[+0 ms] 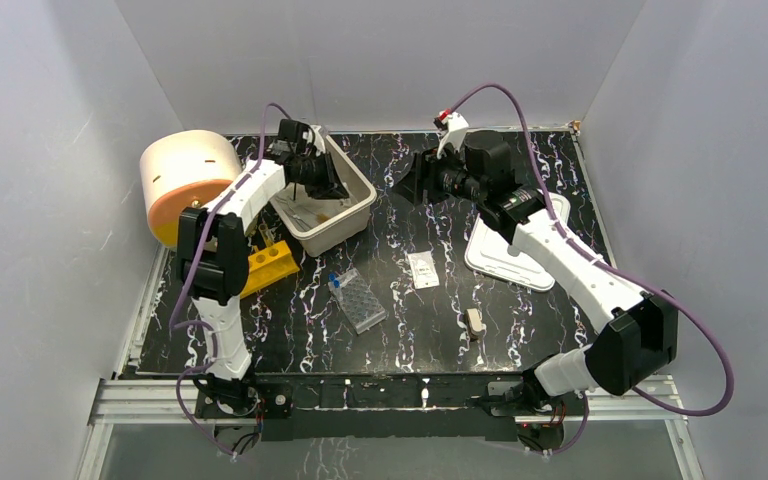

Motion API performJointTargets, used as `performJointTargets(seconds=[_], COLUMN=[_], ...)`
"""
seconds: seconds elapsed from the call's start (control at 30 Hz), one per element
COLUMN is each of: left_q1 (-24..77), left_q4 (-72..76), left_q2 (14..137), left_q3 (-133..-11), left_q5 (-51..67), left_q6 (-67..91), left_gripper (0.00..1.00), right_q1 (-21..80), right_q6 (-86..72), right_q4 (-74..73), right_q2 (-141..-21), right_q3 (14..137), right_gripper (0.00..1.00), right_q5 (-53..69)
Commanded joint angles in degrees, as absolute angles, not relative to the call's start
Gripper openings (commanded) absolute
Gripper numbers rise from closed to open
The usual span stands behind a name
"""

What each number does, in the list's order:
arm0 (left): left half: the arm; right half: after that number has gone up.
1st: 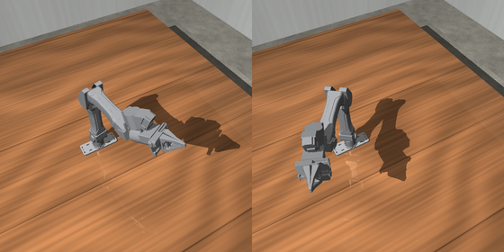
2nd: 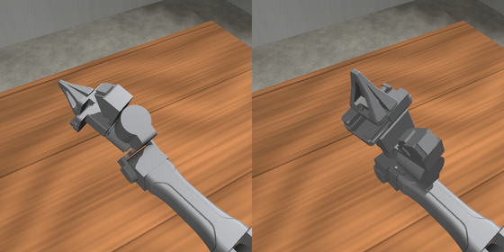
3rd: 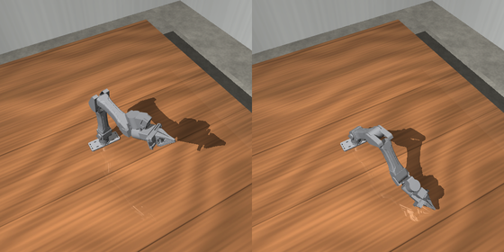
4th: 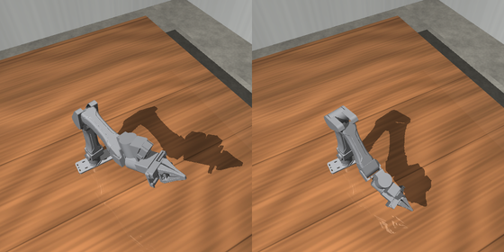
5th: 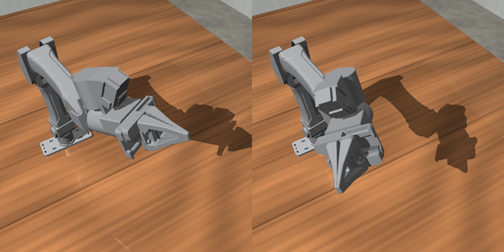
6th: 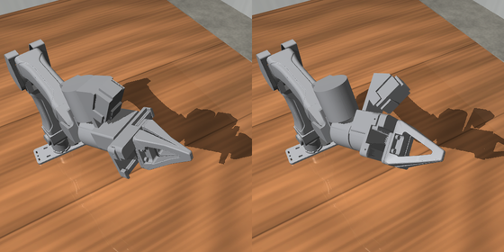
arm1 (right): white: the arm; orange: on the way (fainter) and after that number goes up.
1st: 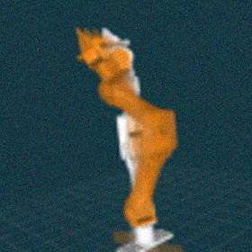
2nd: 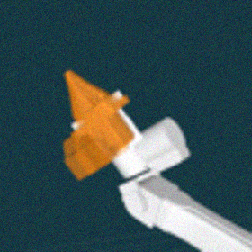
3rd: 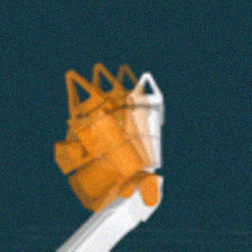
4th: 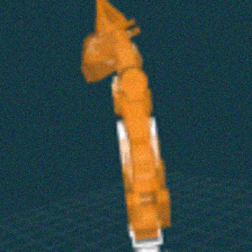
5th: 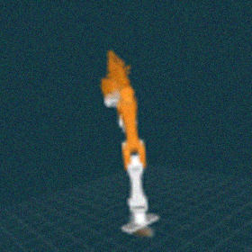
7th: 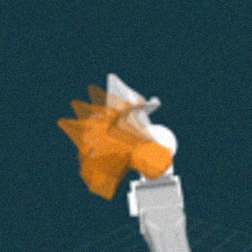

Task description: Organize the chemistry lab equipment

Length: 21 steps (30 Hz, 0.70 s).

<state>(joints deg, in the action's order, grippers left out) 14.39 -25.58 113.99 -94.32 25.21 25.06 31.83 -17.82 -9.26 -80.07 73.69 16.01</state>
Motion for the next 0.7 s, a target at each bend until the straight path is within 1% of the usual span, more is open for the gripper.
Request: performJointTargets(seconds=[0.0,0.07,0.13,0.2,0.27,0.3,0.37,0.5,0.6,0.67], left_q1=[15.2,15.3,15.3,15.3,15.3,15.3,15.2,15.3,15.2,15.5], left_q4=[-25.5,-25.5,-25.4,-25.6,-26.2,-26.9,-29.2,-34.2,-38.2,-40.4], left_q2=[115.3,115.6,115.8,115.9,115.8,116.0,116.4,117.0,116.5,116.0], left_q3=[-95.6,-95.1,-94.8,-95.0,-95.6,-96.3,-98.2,-102.6,-106.6,-109.6], left_q5=[25.1,24.0,23.1,22.0,20.9,20.1,18.2,13.9,11.4,10.1], left_q6=[23.2,22.9,22.5,22.2,22.2,22.2,22.2,22.0,21.8,21.3], left_gripper=[0.01,0.04,0.09,0.18,0.19,0.22,0.29,0.34,0.4,0.46], right_q1=[31.6,31.6,31.6,31.6,31.6,31.6,31.6,31.6,31.6,31.6], right_q6=[-17.6,-18.0,-17.9,-17.5,-16.9,-16.9,-18.0,-21.2,-22.7,-23.9], right_q4=[-4.4,-2.0,-1.4,-3.2,-6.6,-8.2,-11.6,-16.3,-17.4,-19.4], right_q2=[-75.5,-73.6,-72.7,-72.8,-73.5,-74.1,-75.2,-76.5,-76.8,-77.8], right_q3=[72.2,70.0,69.0,69.0,68.9,68.9,68.3,65.3,62.9,62.3], right_gripper=[0.64,0.65,0.65,0.65,0.66,0.67,0.7,0.75,0.77,0.79], right_q5=[13.7,12.6,11.0,9.4,7.5,6.5,3.5,-4.5,-6.1,-6.1])
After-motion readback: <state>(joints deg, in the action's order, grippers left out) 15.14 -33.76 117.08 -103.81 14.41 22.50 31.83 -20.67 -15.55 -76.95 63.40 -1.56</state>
